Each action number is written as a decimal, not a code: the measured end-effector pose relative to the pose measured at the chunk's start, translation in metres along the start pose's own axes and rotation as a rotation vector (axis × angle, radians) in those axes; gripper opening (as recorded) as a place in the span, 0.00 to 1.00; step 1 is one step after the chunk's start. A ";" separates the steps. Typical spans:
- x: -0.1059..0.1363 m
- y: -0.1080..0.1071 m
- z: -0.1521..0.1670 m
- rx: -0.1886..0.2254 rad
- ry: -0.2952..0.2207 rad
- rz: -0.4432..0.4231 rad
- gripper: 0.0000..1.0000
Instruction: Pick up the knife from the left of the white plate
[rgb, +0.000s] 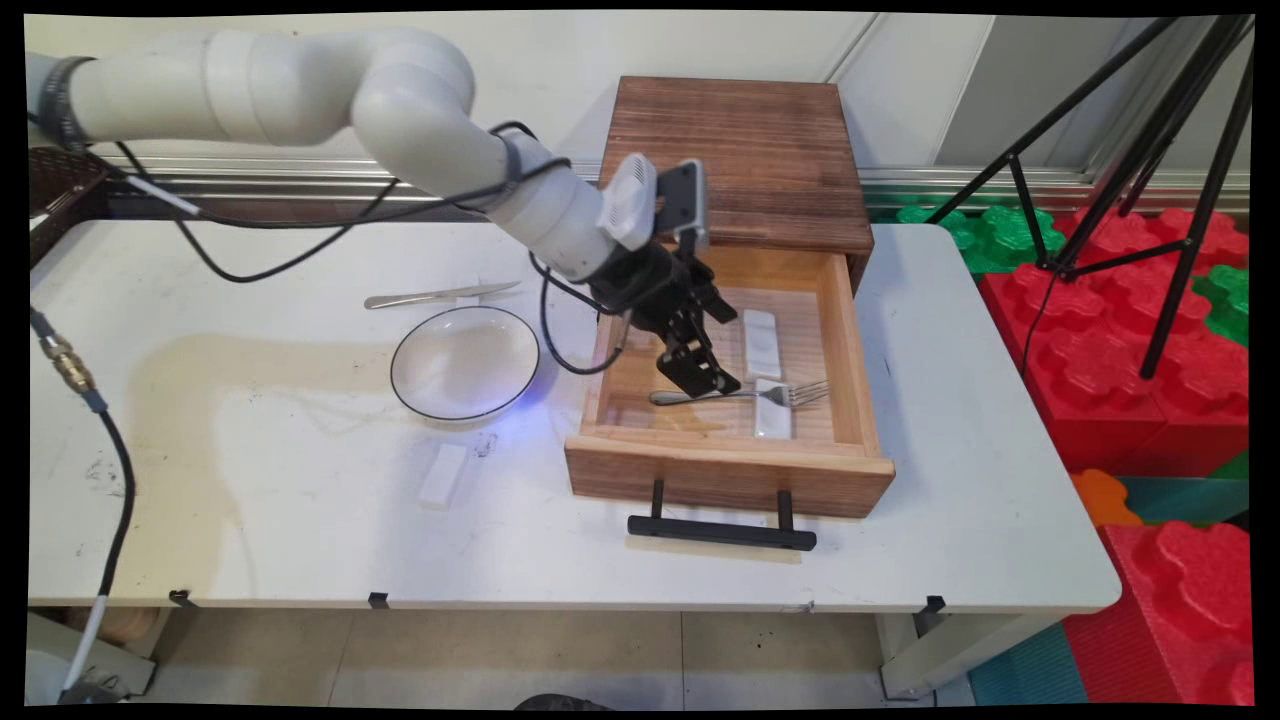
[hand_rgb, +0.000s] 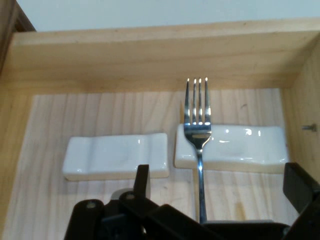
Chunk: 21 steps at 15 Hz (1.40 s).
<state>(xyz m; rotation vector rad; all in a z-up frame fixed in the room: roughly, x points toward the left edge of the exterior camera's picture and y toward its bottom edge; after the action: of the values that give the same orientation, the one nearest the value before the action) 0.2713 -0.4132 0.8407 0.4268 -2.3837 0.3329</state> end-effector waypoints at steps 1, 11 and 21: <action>0.000 0.001 -0.008 0.003 0.010 0.000 1.00; -0.014 0.010 -0.075 0.013 0.067 0.009 1.00; -0.059 0.012 -0.174 0.001 0.110 0.020 1.00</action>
<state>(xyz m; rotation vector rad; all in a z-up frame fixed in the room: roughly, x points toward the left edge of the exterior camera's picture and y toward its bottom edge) 0.4107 -0.3296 0.9271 0.3758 -2.2824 0.3578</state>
